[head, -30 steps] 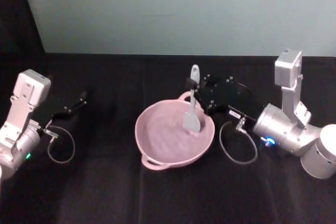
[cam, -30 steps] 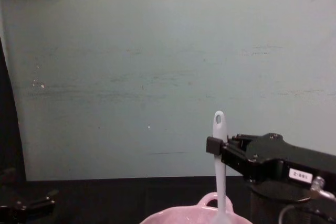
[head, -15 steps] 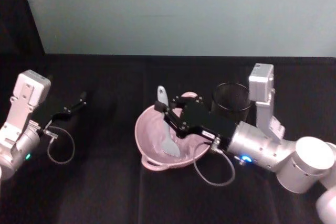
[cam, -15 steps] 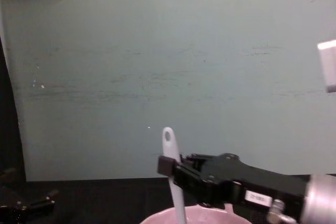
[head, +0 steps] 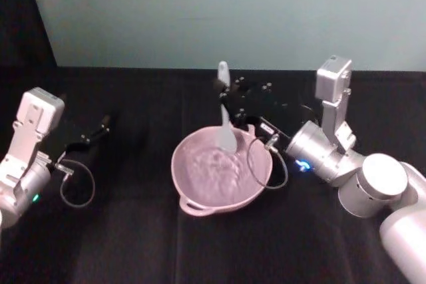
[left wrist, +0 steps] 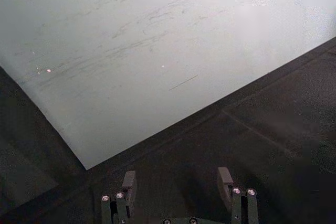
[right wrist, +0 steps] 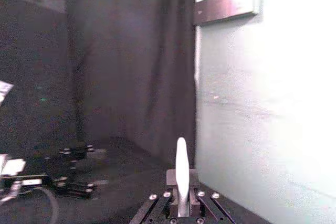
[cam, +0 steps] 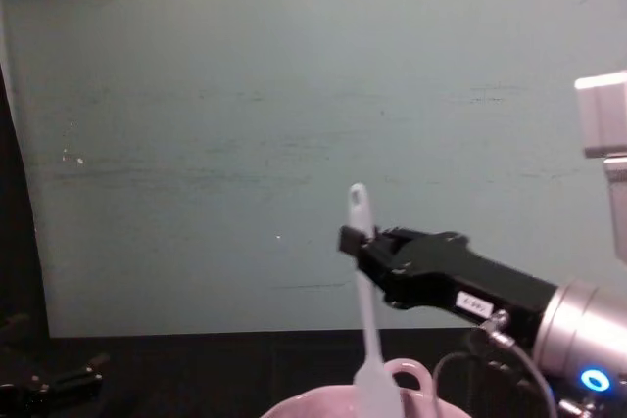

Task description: Use the one hand to pick up the spoon and stir the clear water in the bowl.

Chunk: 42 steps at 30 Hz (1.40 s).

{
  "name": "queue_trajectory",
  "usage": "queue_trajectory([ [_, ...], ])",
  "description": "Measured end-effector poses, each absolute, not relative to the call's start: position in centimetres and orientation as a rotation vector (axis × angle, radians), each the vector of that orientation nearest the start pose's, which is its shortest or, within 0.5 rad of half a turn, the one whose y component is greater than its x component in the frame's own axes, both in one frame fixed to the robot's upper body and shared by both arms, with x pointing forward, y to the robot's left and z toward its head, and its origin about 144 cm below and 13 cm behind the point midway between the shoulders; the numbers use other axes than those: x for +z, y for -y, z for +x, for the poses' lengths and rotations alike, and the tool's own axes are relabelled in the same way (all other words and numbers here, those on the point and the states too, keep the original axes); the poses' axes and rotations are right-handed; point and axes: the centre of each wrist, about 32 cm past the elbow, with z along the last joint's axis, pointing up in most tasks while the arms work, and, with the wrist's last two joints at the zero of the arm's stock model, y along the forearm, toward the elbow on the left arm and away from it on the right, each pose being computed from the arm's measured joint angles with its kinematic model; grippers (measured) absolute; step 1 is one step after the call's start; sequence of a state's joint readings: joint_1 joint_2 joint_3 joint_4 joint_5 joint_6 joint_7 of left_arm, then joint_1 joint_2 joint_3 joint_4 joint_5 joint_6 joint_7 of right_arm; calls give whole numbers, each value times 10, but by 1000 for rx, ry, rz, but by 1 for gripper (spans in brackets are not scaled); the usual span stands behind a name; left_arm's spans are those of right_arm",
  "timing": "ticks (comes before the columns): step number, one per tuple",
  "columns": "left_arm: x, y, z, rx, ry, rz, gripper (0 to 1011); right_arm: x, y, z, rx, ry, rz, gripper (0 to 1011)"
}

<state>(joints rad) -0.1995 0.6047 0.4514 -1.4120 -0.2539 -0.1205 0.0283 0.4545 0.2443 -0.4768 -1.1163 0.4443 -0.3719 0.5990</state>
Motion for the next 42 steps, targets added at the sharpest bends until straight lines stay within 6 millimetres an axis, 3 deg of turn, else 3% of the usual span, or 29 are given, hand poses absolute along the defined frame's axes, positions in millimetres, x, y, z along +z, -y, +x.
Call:
queue_trajectory([
  [12, 1140, -310, 489, 1248, 285, 304, 1011, 1160, 241, 556, -717, 198, 140, 116],
  [27, 1140, -310, 489, 1248, 285, 304, 1011, 1200, 283, 528, -635, 160, 4, 116],
  [34, 1140, -310, 489, 1248, 285, 304, 1011, 1205, 274, 523, -571, 144, 39, 116],
  [42, 1140, -310, 489, 1248, 285, 304, 1011, 1189, 252, 535, -526, 135, 84, 116],
])
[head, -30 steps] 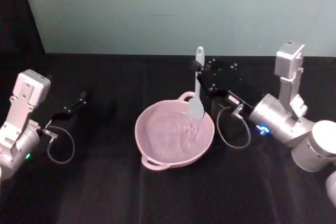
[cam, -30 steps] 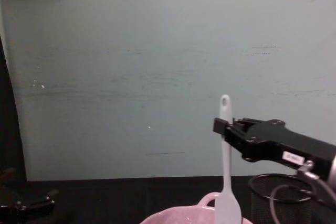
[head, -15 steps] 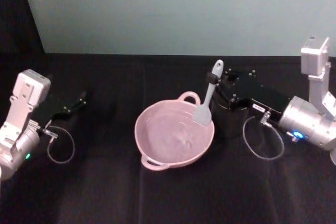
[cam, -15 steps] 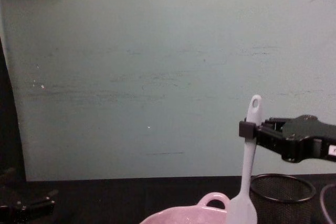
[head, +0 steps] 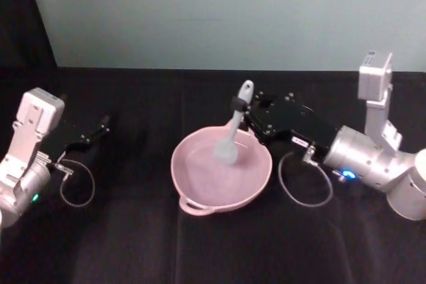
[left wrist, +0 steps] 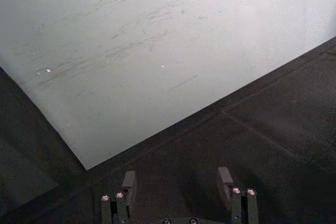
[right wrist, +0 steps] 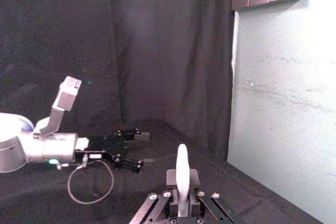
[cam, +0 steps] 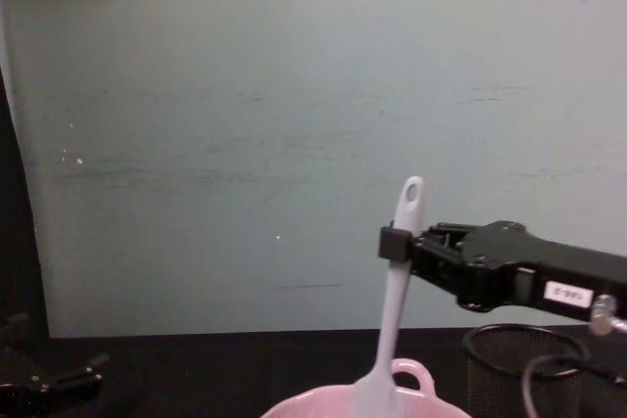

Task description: Use the one hand to pick up the spoon and stir the clear water in the bowl.

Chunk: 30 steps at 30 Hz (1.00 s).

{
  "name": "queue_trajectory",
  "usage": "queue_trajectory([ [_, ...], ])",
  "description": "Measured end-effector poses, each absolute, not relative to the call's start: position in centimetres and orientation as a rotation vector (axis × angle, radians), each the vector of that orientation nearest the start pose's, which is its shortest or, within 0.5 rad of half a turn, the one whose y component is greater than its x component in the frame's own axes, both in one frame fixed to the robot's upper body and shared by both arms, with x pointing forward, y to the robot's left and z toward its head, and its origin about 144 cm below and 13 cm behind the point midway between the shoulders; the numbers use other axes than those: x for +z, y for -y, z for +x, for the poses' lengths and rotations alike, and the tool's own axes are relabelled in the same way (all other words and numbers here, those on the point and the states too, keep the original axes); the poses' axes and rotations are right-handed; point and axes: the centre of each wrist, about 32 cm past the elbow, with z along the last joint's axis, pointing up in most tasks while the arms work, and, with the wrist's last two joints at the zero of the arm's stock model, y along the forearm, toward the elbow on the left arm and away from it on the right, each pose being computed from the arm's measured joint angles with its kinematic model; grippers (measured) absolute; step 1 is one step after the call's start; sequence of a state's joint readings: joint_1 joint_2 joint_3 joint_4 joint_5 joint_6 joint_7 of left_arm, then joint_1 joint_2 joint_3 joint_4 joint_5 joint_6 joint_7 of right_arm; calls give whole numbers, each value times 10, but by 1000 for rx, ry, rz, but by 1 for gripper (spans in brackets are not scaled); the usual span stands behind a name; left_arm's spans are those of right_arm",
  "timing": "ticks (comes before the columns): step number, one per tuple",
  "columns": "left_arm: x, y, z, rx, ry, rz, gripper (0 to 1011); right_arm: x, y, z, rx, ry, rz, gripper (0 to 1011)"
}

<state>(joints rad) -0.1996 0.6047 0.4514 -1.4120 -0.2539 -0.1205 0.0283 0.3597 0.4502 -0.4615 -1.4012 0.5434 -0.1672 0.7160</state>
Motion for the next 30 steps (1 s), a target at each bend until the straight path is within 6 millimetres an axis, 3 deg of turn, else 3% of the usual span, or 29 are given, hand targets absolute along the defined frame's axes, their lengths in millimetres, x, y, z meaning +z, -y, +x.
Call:
queue_trajectory([
  [6, 1140, -310, 489, 1248, 285, 305, 1011, 1176, 242, 546, -544, 158, 90, 116],
  [14, 1140, -310, 489, 1248, 285, 304, 1011, 1171, 246, 550, -587, 203, 54, 116],
  [23, 1140, -310, 489, 1248, 285, 304, 1011, 1176, 255, 529, -535, 164, 46, 116],
  [30, 1140, -310, 489, 1248, 285, 304, 1011, 1171, 243, 515, -466, 111, 57, 116],
])
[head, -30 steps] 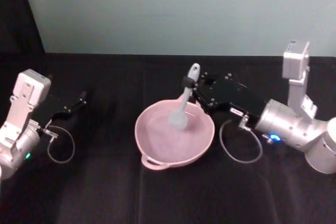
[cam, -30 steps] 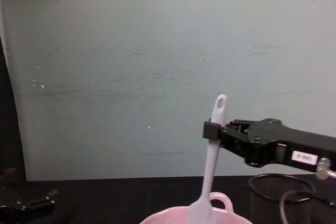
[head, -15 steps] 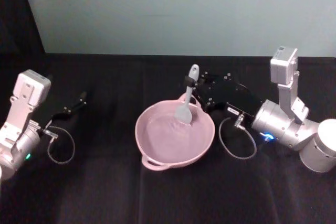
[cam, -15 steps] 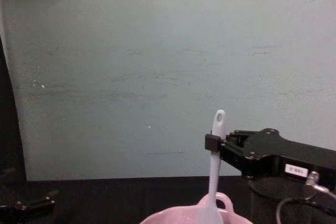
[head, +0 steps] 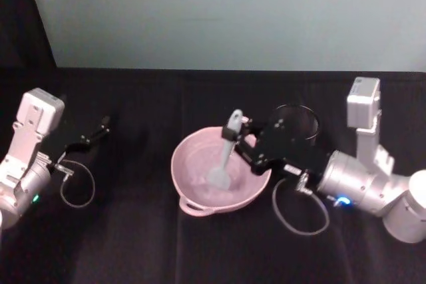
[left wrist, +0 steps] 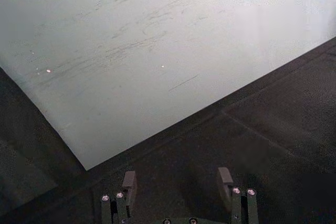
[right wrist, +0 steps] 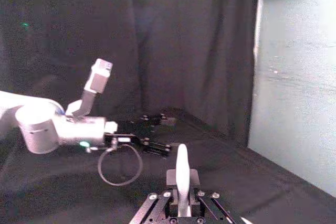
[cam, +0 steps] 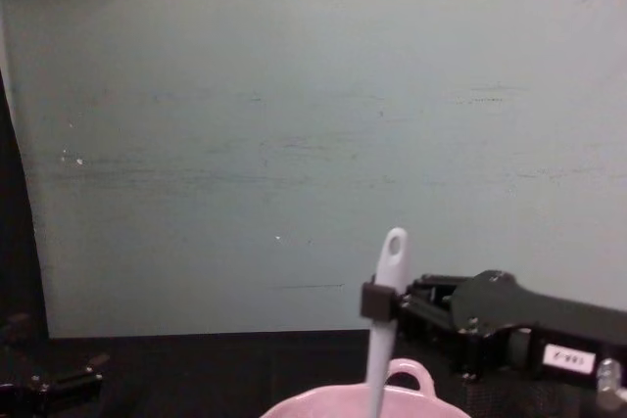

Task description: Use the one hand to pick up the spoon and stir the clear water in the bowl.

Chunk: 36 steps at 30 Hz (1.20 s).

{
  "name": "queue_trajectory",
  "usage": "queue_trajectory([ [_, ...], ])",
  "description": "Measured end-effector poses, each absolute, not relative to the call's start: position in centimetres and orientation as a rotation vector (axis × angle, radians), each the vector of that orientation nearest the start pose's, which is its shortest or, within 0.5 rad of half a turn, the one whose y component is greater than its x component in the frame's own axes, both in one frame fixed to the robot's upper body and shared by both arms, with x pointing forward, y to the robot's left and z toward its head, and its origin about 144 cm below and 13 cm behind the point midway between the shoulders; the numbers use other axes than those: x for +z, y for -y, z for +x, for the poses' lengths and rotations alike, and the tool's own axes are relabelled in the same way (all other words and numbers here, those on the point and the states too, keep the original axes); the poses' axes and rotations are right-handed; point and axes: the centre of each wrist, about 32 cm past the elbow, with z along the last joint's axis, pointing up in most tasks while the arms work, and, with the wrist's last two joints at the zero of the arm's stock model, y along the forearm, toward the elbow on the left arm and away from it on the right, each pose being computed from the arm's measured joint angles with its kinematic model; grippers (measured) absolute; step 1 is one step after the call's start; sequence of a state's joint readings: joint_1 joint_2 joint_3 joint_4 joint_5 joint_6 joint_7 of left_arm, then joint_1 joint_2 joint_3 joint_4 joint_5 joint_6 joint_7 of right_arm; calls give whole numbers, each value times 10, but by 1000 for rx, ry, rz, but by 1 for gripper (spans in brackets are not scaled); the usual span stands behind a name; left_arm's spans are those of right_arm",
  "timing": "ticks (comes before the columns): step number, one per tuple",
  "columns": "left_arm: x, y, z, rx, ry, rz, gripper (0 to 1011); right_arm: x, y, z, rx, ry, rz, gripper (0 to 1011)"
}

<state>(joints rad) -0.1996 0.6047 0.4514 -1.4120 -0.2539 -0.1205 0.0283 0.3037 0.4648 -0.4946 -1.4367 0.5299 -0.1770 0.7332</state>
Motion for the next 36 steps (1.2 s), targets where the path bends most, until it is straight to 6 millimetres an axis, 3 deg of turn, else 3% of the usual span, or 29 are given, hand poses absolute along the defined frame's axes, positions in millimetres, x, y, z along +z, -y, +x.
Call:
queue_trajectory([
  [8, 1140, -310, 489, 1248, 285, 304, 1011, 1159, 214, 523, -466, 114, 120, 116],
  [16, 1140, -310, 489, 1248, 285, 304, 1011, 1153, 203, 544, -543, 160, 143, 116],
  [26, 1140, -310, 489, 1248, 285, 304, 1011, 1154, 217, 561, -676, 256, 105, 116],
  [36, 1140, -310, 489, 1248, 285, 304, 1011, 1172, 243, 535, -634, 208, 12, 116],
])
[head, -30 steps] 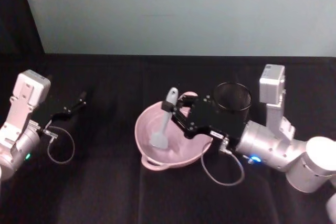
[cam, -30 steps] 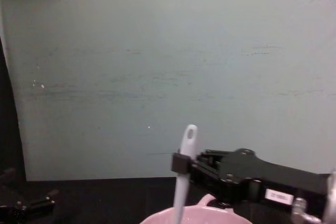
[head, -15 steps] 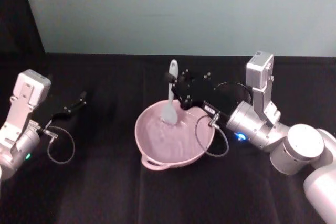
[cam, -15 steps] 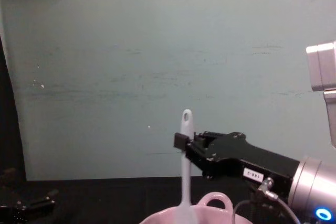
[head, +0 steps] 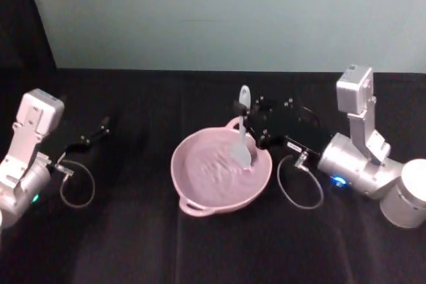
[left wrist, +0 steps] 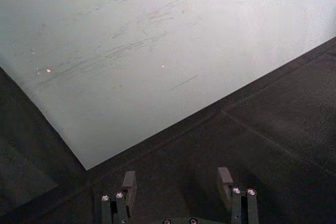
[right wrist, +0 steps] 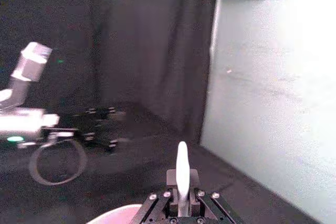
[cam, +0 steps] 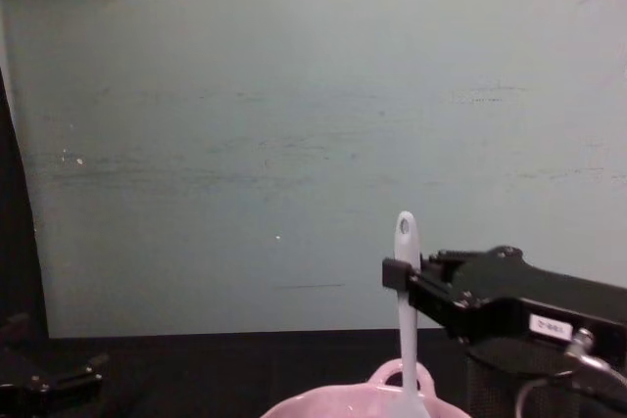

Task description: Use the one hand to pick up the spoon and stir the clear water in the bowl.

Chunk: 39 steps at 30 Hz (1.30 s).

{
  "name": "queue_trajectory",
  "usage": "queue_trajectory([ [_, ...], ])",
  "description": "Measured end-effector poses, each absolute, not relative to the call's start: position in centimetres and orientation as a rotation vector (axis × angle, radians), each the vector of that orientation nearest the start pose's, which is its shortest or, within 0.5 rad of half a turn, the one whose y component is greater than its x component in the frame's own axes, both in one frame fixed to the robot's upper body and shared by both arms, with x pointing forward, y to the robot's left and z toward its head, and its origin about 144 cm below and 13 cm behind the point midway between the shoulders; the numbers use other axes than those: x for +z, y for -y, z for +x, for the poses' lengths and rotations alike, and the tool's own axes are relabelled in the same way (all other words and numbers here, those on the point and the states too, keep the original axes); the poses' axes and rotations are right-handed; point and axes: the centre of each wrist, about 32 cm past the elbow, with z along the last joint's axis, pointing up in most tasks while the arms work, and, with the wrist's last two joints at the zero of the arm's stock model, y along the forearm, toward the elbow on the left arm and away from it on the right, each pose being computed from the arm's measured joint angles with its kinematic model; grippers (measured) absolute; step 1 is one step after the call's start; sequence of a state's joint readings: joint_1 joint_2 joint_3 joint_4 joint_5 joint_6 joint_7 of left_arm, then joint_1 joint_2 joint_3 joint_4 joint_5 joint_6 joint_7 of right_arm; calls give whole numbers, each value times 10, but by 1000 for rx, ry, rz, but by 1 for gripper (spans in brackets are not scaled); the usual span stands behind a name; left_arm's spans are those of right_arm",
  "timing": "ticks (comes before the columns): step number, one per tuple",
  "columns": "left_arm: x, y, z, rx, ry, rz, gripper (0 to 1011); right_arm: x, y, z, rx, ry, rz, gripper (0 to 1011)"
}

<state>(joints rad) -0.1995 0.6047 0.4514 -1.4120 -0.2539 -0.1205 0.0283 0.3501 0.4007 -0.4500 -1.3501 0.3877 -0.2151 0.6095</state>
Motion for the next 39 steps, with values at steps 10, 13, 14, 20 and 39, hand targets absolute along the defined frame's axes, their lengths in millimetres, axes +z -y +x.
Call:
queue_trajectory([
  [10, 1140, -310, 489, 1248, 285, 304, 1011, 1173, 232, 512, -516, 89, 32, 116],
  [13, 1140, -310, 489, 1248, 285, 304, 1011, 1170, 220, 512, -498, 77, 58, 116],
  [14, 1140, -310, 489, 1248, 285, 304, 1011, 1168, 215, 514, -495, 79, 73, 116],
  [20, 1140, -310, 489, 1248, 285, 305, 1011, 1157, 197, 529, -546, 109, 126, 116],
  [39, 1140, -310, 489, 1248, 285, 304, 1011, 1161, 228, 550, -738, 214, 67, 116],
])
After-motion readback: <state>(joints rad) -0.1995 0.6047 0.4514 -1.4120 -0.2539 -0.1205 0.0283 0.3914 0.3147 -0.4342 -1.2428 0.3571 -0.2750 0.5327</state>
